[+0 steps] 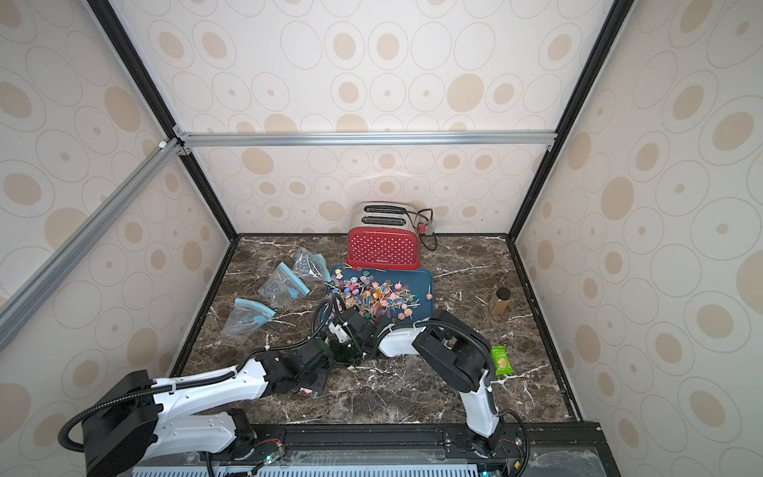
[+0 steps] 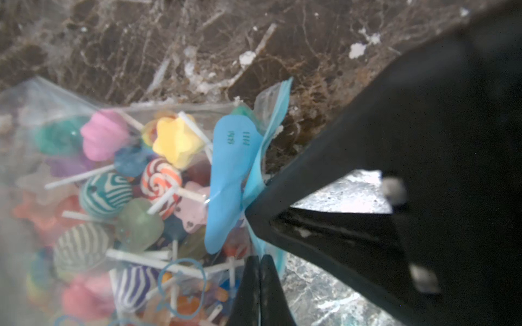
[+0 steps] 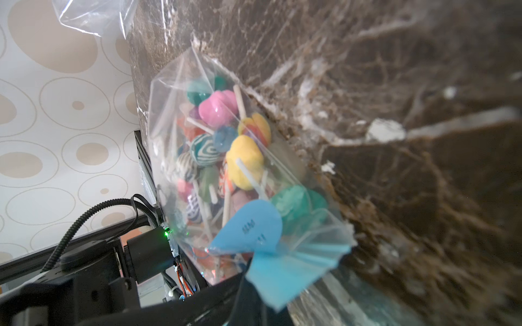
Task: Pour candies out of the ziploc bag
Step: Open the ziploc bag at the center of the board.
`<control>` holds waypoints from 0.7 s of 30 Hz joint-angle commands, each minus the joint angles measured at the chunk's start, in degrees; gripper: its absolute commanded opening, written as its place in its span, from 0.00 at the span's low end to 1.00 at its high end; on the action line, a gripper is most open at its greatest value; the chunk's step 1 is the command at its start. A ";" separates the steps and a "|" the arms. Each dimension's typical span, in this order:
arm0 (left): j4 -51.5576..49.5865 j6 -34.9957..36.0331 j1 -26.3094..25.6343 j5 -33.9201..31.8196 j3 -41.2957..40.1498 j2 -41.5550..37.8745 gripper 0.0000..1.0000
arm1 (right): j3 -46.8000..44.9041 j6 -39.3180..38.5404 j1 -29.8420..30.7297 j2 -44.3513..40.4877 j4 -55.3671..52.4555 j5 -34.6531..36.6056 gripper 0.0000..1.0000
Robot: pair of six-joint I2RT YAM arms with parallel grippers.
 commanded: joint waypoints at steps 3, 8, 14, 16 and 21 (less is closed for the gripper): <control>-0.12 -0.28 0.26 -0.64 1.64 1.74 0.00 | 0.22 -0.06 0.80 -0.81 -0.68 -0.05 0.06; -0.99 -0.48 0.26 -2.51 2.17 0.86 0.00 | -0.73 -0.61 0.42 -2.37 -1.49 0.68 0.27; -1.87 -0.88 0.96 -3.21 1.92 -1.64 0.00 | -2.45 -2.30 -0.25 -4.12 -2.84 1.52 0.31; -1.85 -0.86 1.03 -3.21 1.67 -1.94 0.00 | -2.61 -2.45 -0.22 -4.02 -2.94 1.37 0.30; -1.51 -0.99 1.19 -2.78 1.43 -1.79 0.00 | -2.53 -1.91 -0.16 -2.98 -1.83 0.76 0.27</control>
